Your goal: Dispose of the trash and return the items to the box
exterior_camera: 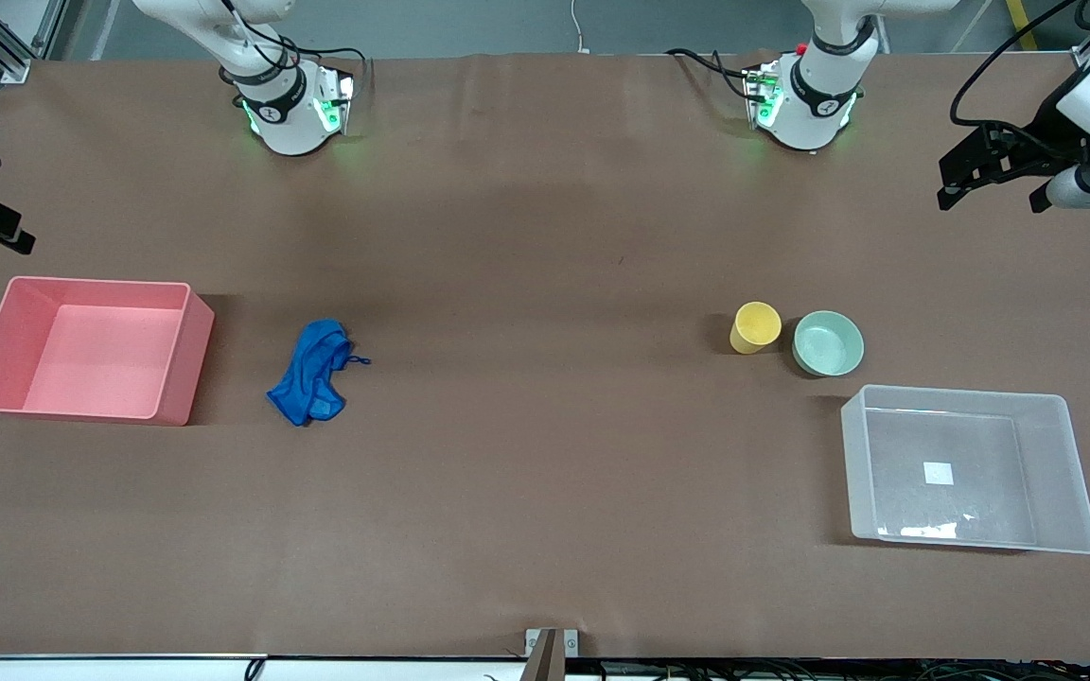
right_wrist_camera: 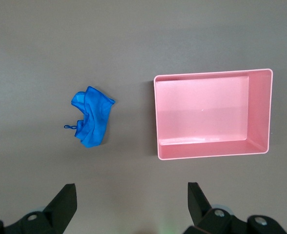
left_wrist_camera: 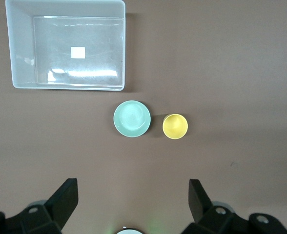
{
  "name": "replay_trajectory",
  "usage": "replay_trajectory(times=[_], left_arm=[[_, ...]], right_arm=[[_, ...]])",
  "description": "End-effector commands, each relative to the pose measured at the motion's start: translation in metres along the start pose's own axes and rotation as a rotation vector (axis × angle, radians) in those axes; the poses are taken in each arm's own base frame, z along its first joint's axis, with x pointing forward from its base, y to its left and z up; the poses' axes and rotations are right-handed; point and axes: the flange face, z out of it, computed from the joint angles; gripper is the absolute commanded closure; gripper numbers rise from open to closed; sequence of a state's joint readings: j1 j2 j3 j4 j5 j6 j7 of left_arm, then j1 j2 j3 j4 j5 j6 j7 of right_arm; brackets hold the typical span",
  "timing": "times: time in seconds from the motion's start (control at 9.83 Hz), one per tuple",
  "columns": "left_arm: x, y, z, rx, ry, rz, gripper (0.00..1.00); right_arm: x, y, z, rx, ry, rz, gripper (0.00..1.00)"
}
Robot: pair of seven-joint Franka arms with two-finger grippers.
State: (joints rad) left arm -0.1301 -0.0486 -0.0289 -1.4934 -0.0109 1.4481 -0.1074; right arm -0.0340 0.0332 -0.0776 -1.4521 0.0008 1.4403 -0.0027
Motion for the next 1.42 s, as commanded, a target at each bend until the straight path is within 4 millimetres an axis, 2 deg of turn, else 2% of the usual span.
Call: replay_trajectory(times=[0.0,0.31,0.51,0.61,0.71,0.81,1.02,1.22,1.32], left_arm=[[-0.004,-0.001,0.013,0.014,-0.033,-0.010,0.00],[-0.003,-0.008,0.009,0.000,-0.026,-0.005,0.00],[-0.001,-0.011,0.016,0.008,-0.039,-0.013,0.00],[0.002,-0.025,0.023,0.007,-0.053,-0.037,0.00],[0.008,-0.033,0.032,0.009,-0.070,-0.037,0.00],[0.012,-0.044,0.058,0.009,-0.092,-0.038,0.01],[0.018,-0.064,0.127,0.007,-0.057,-0.064,0.01],[0.017,-0.078,0.211,0.006,-0.030,-0.042,0.01],[0.013,-0.083,0.258,0.008,-0.031,-0.033,0.01]], right_arm=[[-0.008,0.000,-0.002,0.015,0.002,0.015,0.00],[-0.008,0.000,-0.002,0.015,0.002,0.015,0.00],[-0.008,0.000,-0.002,0.015,0.000,0.015,0.00],[-0.008,-0.003,0.003,0.016,-0.018,0.004,0.00],[-0.005,-0.015,0.014,0.015,-0.029,-0.023,0.00],[0.001,-0.035,0.042,0.013,-0.040,-0.058,0.00],[0.009,-0.058,0.131,0.009,-0.059,-0.092,0.00],[0.014,-0.077,0.221,0.010,-0.019,-0.111,0.00],[0.019,-0.092,0.273,0.012,-0.028,-0.134,0.00]])
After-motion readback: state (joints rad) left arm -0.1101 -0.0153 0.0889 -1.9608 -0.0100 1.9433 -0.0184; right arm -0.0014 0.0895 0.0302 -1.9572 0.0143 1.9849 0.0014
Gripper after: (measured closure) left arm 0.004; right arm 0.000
